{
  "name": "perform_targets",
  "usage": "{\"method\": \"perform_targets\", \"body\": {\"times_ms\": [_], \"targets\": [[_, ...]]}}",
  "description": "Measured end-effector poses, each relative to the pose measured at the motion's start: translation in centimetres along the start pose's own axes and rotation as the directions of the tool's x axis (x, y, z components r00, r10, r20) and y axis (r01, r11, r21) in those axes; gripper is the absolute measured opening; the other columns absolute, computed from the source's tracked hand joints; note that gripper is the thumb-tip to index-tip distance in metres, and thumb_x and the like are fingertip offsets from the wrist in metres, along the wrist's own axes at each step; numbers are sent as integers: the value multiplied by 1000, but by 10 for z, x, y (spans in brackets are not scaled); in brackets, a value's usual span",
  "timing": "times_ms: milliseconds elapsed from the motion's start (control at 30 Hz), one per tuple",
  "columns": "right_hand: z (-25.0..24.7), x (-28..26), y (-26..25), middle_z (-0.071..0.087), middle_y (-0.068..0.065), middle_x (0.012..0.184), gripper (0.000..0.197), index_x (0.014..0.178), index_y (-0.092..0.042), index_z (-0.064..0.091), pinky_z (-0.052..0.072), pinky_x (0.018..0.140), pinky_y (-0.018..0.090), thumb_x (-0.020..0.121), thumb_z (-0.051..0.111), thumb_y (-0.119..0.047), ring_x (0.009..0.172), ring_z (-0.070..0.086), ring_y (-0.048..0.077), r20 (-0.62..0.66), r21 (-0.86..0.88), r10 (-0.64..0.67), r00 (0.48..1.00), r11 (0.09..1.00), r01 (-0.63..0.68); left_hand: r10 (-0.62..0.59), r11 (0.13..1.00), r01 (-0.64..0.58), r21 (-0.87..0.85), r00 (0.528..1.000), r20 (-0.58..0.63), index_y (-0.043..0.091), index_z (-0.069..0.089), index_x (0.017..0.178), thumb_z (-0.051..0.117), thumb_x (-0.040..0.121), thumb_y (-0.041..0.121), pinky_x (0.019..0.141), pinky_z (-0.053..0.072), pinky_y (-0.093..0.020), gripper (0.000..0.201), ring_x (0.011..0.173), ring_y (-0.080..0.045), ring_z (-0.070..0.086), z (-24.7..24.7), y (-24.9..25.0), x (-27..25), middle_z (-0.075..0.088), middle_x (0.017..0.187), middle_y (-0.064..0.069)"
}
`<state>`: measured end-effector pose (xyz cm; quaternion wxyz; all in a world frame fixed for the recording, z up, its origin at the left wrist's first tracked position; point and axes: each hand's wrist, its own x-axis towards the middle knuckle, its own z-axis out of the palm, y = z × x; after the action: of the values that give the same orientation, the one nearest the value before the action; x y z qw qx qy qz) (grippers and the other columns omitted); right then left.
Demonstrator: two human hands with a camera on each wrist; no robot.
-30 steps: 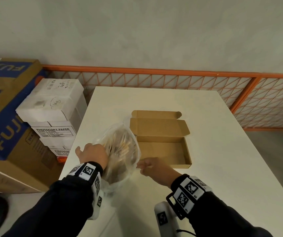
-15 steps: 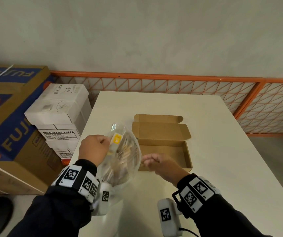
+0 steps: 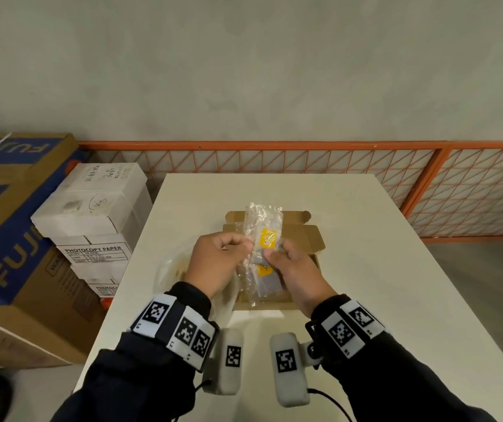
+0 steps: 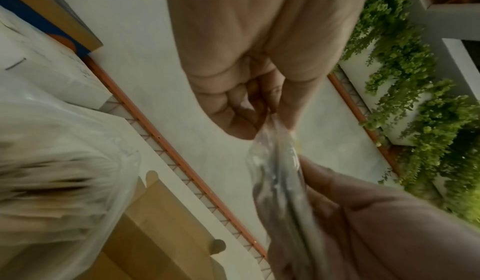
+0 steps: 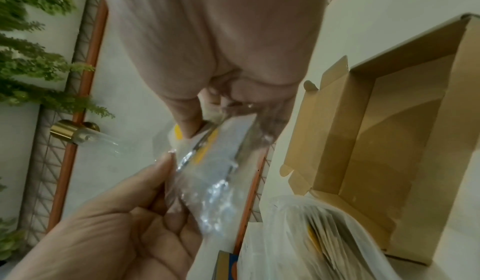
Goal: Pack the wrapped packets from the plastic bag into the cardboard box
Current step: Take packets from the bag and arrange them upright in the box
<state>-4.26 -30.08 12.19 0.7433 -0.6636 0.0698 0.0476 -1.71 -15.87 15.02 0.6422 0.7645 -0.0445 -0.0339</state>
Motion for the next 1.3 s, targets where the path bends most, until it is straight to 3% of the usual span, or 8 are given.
{"method": "perform_targets", "body": {"times_ms": [100,233,533,667,767,933,1033,1300], "targets": [[-7,-4,-2,68,12,100,14,105,-15,59,50,88,45,94,50,-12,92,63,27,-55,31,-22,998,999,23,10,998,-3,-57,994,108,31,62,96,66,81,-1,57,48,-14,35,52,4,53,9,1,-6,62,90,10],[-17,-8,-5,68,12,100,15,104,-17,55,55,76,41,95,48,-7,86,66,25,-68,77,-65,996,995,71,-6,997,31,-73,947,321,37,14,146,66,79,-6,86,53,-27,95,104,-3,60,16,-7,-10,48,131,11],[-26,-12,-13,64,6,89,11,98,-17,53,52,69,30,92,52,-8,70,62,8,-118,36,-64,991,997,68,-76,997,76,16,932,355,43,4,147,70,73,-5,85,55,-40,110,96,-18,66,21,-6,-10,57,124,11],[-28,-8,-17,52,18,79,60,95,6,48,49,75,45,69,67,-44,75,54,19,-184,-76,-73,980,995,59,-81,996,65,55,912,402,48,10,144,69,72,-3,76,58,-38,107,90,-20,69,24,-3,-14,60,122,10],[-33,-8,-17,66,16,97,37,101,-2,57,49,88,57,77,66,-28,91,64,32,-205,-66,-78,976,996,65,-100,994,77,75,920,378,40,22,143,67,73,-4,75,57,-38,94,89,-29,69,27,-5,-13,63,121,0],[-41,-8,-17,66,13,110,27,105,-19,59,51,90,48,78,63,-23,104,63,29,-141,-23,-58,988,998,56,-112,993,99,58,945,306,25,48,124,66,78,0,68,52,-30,55,74,-11,61,25,-4,-11,68,96,1],[-42,-8,-13,65,2,87,9,95,-17,56,52,79,37,87,59,-20,91,63,22,-96,-22,3,995,1000,-5,-94,994,106,-33,962,257,22,54,100,60,83,-5,53,46,-16,33,56,1,58,25,-3,-12,66,73,12],[-45,-10,-9,61,10,94,4,93,-10,50,53,56,17,93,54,-10,76,65,10,-184,99,68,981,994,-50,-149,963,177,-205,978,145,17,58,105,57,88,-1,69,53,-33,25,74,-16,63,26,-4,-10,68,86,-1]]}}
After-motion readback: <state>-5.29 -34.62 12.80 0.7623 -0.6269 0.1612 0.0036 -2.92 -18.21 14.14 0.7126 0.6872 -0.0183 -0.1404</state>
